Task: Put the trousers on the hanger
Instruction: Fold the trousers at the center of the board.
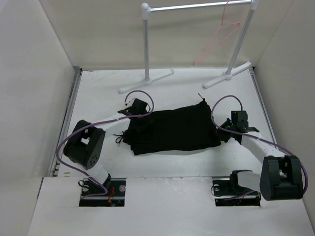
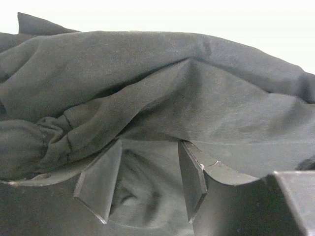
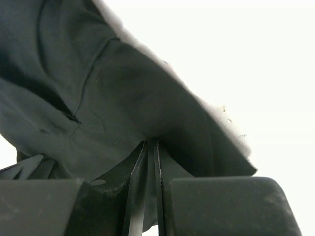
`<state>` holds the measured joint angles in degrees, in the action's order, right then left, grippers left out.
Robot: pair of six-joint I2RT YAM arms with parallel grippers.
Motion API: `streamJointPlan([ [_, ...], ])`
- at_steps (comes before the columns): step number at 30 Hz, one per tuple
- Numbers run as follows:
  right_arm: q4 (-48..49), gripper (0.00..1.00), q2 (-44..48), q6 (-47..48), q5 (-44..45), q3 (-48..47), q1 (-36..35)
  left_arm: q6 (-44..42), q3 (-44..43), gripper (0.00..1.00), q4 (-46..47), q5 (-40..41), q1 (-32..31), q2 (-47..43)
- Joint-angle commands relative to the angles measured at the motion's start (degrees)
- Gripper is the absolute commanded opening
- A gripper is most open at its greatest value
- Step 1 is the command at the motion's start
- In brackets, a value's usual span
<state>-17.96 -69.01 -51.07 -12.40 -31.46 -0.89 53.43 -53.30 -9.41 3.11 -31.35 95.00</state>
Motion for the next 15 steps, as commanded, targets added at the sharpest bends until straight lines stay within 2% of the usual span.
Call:
streamJointPlan([
  [1, 0.46, 0.17, -0.33, -1.31, 1.51, 0.79, -2.05, -1.57, 4.86, 0.49, -0.26, 2.24, 4.05, -5.25],
  [5, 0.55, 0.18, -1.12, -3.59, 1.33, -0.52, -8.02, -4.03, 8.29, 0.49, -1.14, 2.33, 9.41, -10.61],
  [10, -0.93, 0.21, -2.53, -4.65, 0.37, -4.04, -14.35, -7.63, 8.56, 0.5, -3.07, 1.28, 15.22, -14.84],
  [15, -5.5, 0.36, 1.68, -2.9, 0.71, -8.69, -15.5, -10.27, 5.76, 0.51, -5.0, 1.19, 18.82, -17.65],
])
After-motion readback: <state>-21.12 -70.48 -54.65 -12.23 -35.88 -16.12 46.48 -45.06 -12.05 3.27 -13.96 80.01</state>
